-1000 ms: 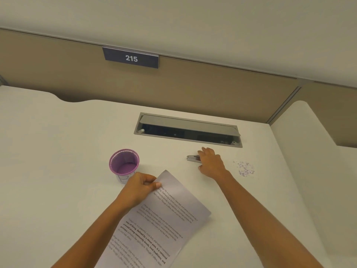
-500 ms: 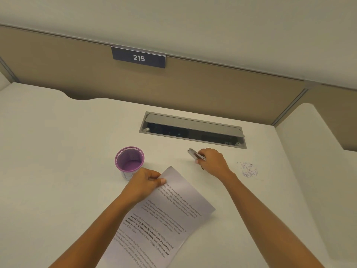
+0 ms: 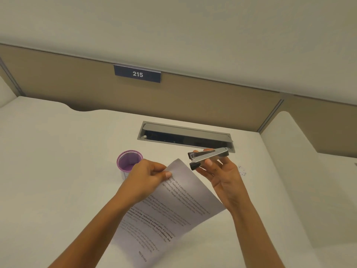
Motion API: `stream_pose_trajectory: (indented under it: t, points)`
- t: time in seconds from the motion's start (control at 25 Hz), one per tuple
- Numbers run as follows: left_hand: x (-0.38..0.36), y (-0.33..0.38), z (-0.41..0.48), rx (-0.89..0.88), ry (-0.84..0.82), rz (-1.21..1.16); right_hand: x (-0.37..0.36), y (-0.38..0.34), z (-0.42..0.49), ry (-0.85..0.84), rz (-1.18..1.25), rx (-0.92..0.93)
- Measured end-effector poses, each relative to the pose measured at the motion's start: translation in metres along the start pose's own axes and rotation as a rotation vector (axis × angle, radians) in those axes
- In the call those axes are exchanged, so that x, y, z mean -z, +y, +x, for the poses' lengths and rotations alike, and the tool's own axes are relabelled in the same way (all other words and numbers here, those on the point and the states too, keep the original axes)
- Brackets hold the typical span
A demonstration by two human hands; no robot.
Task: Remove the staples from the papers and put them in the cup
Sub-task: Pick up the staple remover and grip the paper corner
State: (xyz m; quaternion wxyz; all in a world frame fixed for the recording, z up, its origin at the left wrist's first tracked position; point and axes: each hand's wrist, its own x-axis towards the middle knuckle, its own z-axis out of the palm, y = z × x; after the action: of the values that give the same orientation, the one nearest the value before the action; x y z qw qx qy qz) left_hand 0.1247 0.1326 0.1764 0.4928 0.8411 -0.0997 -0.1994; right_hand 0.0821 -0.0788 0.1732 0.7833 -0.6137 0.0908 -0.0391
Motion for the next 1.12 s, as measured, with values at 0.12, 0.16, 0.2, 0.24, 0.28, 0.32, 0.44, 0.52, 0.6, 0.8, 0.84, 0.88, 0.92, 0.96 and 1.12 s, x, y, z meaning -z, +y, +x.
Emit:
stream_pose_trajectory:
  t: [0.12,0.16,0.2,0.24,0.28,0.32,0.44,0.52,0.6,0.8,0.84,0.88,0.92,0.96,1.12]
  points:
    - [0.005,0.015,-0.018,-0.057,-0.004,0.028,-0.008,-0.014,-0.025,0.025,-0.261,0.043]
    - [0.006,0.018,-0.022,-0.07,-0.006,0.043,-0.011,-0.018,-0.032,0.031,-0.336,0.052]
    - [0.006,0.021,-0.027,-0.084,-0.006,0.06,-0.013,-0.021,-0.038,0.03,-0.393,0.068]
    - [0.006,0.023,-0.031,-0.098,-0.003,0.077,-0.014,-0.024,-0.043,0.023,-0.429,0.087]
    - [0.006,0.025,-0.035,-0.112,0.001,0.096,-0.016,-0.027,-0.047,0.015,-0.445,0.107]
    - [0.006,0.027,-0.039,-0.128,0.009,0.115,-0.017,-0.03,-0.051,0.011,-0.45,0.123]
    - [0.005,0.032,-0.05,-0.164,0.034,0.15,-0.02,-0.036,-0.063,-0.006,-0.437,0.156]
    - [0.004,0.034,-0.056,-0.182,0.042,0.163,-0.022,-0.038,-0.069,-0.002,-0.445,0.163]
    - [0.005,0.035,-0.061,-0.199,0.049,0.154,-0.025,-0.039,-0.075,0.009,-0.44,0.172]
    - [0.007,0.037,-0.07,-0.222,0.071,0.16,-0.033,-0.043,-0.084,0.007,-0.378,0.217]
    - [0.007,0.037,-0.072,-0.219,0.073,0.158,-0.035,-0.043,-0.085,0.004,-0.374,0.228]
    - [0.007,0.037,-0.073,-0.215,0.075,0.157,-0.036,-0.043,-0.086,0.006,-0.374,0.236]
    - [0.008,0.037,-0.075,-0.213,0.079,0.158,-0.037,-0.043,-0.087,0.01,-0.376,0.241]
    - [0.009,0.037,-0.076,-0.211,0.083,0.158,-0.039,-0.043,-0.088,0.014,-0.378,0.248]
    - [0.01,0.038,-0.079,-0.223,0.094,0.168,-0.043,-0.041,-0.09,0.017,-0.367,0.28]
